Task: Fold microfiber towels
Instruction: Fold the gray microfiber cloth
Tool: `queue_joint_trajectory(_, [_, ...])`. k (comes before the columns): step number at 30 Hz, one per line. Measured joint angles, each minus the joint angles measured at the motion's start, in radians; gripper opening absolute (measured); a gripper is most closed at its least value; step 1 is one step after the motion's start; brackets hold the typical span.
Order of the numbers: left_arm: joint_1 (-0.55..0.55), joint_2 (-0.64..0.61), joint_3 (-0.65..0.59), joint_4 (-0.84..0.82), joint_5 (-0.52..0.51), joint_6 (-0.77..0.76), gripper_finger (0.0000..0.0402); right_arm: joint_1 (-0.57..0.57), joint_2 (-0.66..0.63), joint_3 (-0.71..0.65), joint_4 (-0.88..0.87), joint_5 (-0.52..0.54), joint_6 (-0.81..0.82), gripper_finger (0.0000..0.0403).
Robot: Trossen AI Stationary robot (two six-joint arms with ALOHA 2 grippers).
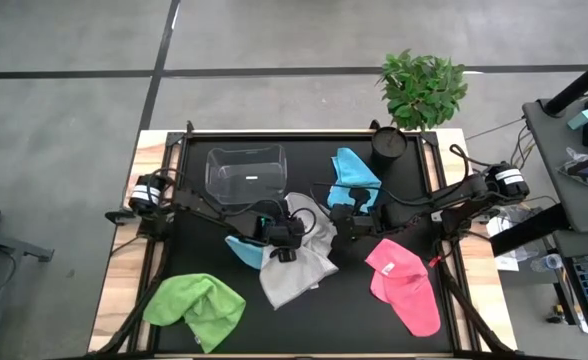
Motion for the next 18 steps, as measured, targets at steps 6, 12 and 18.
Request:
queue_joint_trajectory(6, [0.000, 0.001, -0.002, -0.004, 0.007, -0.014, 0.0178, 0.000, 0.000, -0.001, 0.000, 0.000, 0.000, 0.0008])
queue_joint_trajectory(12, [-0.002, -0.001, 0.002, -0.005, 0.108, -0.068, 0.0173, 0.000, 0.000, -0.007, -0.001, -0.001, 0.006, 0.0008])
queue_joint_trajectory(18, [-0.001, 0.001, -0.008, -0.010, 0.012, -0.077, 0.0186, 0.000, 0.000, -0.019, 0.000, -0.001, 0.016, 0.0008])
